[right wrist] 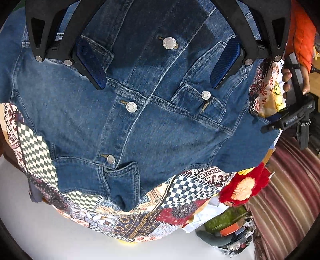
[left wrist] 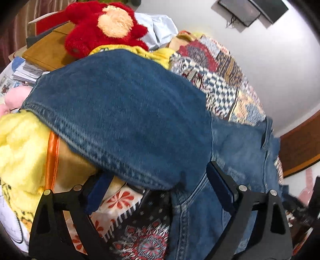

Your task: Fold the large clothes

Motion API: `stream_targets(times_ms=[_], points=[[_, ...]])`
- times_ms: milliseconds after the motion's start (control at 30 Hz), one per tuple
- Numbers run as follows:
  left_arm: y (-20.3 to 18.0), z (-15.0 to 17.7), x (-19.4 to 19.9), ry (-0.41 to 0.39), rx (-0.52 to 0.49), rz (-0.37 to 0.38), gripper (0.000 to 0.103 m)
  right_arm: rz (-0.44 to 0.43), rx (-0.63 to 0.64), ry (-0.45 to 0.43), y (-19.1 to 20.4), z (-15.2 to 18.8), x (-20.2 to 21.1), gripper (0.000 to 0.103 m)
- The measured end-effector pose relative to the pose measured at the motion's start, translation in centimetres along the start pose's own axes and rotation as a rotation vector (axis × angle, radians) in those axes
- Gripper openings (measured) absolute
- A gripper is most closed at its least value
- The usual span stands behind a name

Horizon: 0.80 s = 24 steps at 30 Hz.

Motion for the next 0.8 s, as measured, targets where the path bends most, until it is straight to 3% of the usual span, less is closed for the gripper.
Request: stream_targets(times_ms=[133, 233, 300, 400, 500, 567, 667, 800], points=[[-0.3, -1.8, 0.6, -0.052, 0.008, 0.024, 0.076, -0.001, -0.011, 0.005, -0.1, 0.0, -0.1, 0.103], [0.2, -3.2, 1.2, -0.092, 0.022, -0.018, 0.052, -0.011, -0.029, 0.0, -0.4, -0.1, 0.3, 0.103], [0.7, -4.1, 1.6, -0.109, -0.001, -0.098, 0.022, -0.017, -0.039, -0.007, -0.7, -0.2, 0.8, 0.103], [-0.1, -4.8, 2.0, -0.116, -0.07, -0.163, 0.02, -0.016, -0.052, -0.026, -1.2, -0.4, 1.9, 0.103], [-3.4, -5.3, 3.0, -0.143, -0.192, -0.209, 0.018, -0.008, -0.061, -0.056, -1.9, -0.6, 3.2, 0.103], [-5.4, -5.5, 3.6, -0.16, -0.236, -0.191, 0.017, -0.002, -0.069, -0.074, -2.4, -0.8, 4.0, 0.103], [-8.6, -5.1, 3.4, -0.149, -0.265, -0.105, 0.015, 0.002, -0.091, -0.097, -3.3, -0.9, 5.1, 0.103], [-12.5, -3.2, 1.9, -0.111, -0.382, -0.086, 0.015, -0.006, -0.126, -0.118, -4.5, -0.7, 6.2, 0.103]])
Point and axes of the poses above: each gripper's, at about its wrist camera, not at the fingertips, and x roughly against the way its jaws point, y to its left, z to its underside, the point moved 9 cm from there along -x, roughly the way its jaws point, and after that the axes turned 14 degrees about z, right-handed, at the moved point
